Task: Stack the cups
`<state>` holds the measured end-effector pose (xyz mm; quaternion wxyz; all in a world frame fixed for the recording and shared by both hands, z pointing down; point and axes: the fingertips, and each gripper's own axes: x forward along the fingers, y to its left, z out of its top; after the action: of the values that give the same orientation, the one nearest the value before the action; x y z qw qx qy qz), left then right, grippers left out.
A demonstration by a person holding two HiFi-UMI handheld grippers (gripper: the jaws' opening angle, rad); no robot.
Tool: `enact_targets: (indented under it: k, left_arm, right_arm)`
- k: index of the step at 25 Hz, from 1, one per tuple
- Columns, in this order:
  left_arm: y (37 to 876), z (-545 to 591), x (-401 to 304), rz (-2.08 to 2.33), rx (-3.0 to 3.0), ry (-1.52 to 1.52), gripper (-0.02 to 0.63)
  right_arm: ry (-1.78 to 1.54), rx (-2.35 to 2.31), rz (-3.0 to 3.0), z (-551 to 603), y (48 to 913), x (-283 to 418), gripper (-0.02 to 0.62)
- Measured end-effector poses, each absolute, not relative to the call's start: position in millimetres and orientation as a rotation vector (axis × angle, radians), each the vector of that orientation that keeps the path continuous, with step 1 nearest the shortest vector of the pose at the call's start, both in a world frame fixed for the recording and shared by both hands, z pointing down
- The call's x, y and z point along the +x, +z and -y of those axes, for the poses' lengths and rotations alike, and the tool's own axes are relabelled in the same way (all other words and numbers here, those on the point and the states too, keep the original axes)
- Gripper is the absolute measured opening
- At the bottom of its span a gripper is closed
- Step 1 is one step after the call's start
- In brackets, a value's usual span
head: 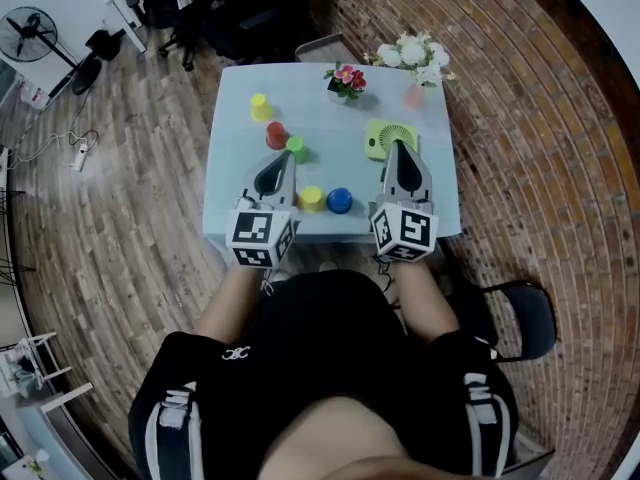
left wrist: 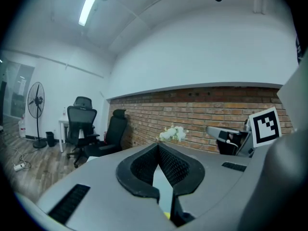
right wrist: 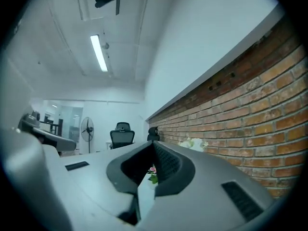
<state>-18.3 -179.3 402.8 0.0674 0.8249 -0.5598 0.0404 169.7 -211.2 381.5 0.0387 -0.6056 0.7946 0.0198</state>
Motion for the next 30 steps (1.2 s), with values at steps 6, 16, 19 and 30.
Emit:
enact_targets:
  k: [6, 16, 19, 30]
  left_arm:
    - [397.5, 183.2, -9.2, 1.707, 2.493, 0.122, 0.002]
    - [393.6, 184.5, -7.9, 1.742, 2.476, 0.122, 0.002]
    - [394.2, 185.4, -5.0, 1.742, 2.474, 0.127, 0.002]
    - [399.8, 183.9, -9.7, 1.791, 2.427, 0.142, 0.002]
  right_arm:
    - [0.038, -1.826, -2.42, 215.1, 370.7, 175.3, 0.0]
    - [0.063, -1.786, -2.448, 218.4, 370.7, 174.3, 0.0]
    - [0.104, -1.715, -2.483, 217.1, 370.6, 171.4, 0.0]
    - [0.462, -1.416, -2.955, 234.1, 405.1, 140.4, 0.19]
